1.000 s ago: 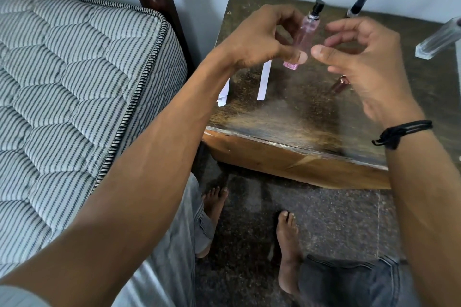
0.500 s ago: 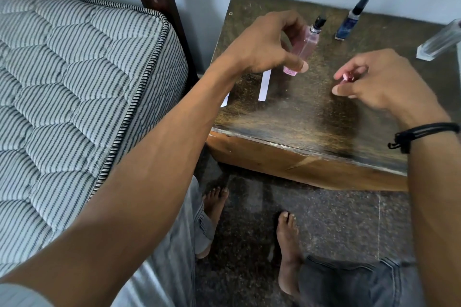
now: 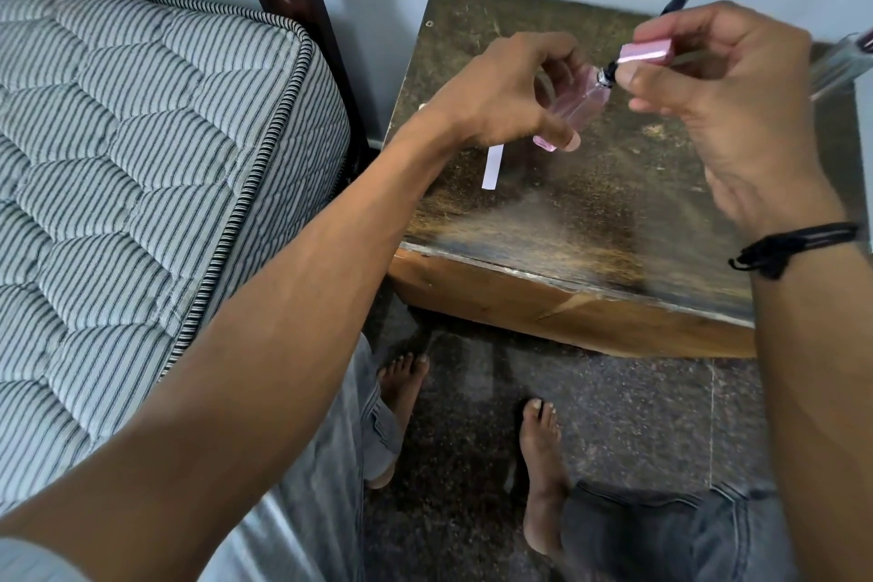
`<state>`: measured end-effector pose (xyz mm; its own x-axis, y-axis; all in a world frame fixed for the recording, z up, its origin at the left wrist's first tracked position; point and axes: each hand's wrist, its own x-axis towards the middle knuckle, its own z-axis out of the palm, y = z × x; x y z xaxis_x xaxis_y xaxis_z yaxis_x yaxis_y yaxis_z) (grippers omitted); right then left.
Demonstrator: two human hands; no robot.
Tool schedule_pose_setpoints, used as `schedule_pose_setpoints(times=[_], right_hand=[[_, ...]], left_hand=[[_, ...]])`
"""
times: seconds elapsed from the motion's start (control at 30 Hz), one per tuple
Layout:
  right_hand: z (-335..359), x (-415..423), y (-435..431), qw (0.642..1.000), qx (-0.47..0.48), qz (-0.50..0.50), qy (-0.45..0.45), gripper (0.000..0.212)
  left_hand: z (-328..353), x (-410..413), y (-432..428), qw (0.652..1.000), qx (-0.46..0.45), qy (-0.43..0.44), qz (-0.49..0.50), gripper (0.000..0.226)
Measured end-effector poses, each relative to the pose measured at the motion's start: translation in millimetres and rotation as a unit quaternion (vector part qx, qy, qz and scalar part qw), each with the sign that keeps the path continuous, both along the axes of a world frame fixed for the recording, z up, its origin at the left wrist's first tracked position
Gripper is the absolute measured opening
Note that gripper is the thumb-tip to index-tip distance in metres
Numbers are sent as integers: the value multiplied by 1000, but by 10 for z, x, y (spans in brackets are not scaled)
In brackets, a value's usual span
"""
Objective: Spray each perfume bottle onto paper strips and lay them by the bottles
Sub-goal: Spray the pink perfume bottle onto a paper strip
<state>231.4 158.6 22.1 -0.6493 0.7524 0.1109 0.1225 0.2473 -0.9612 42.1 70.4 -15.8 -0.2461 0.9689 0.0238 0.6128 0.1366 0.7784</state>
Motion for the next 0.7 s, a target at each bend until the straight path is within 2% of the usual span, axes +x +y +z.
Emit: schedule_pose_setpoints(times=[0.5, 0.7], right_hand=[[-117, -98, -14, 999, 38, -8, -26, 33], [-122, -110, -18, 999, 44, 7, -30, 22]], left_hand=[[25, -24, -16, 1000, 8, 9, -3, 53], [26, -4, -14, 999, 33, -9, 11, 53]])
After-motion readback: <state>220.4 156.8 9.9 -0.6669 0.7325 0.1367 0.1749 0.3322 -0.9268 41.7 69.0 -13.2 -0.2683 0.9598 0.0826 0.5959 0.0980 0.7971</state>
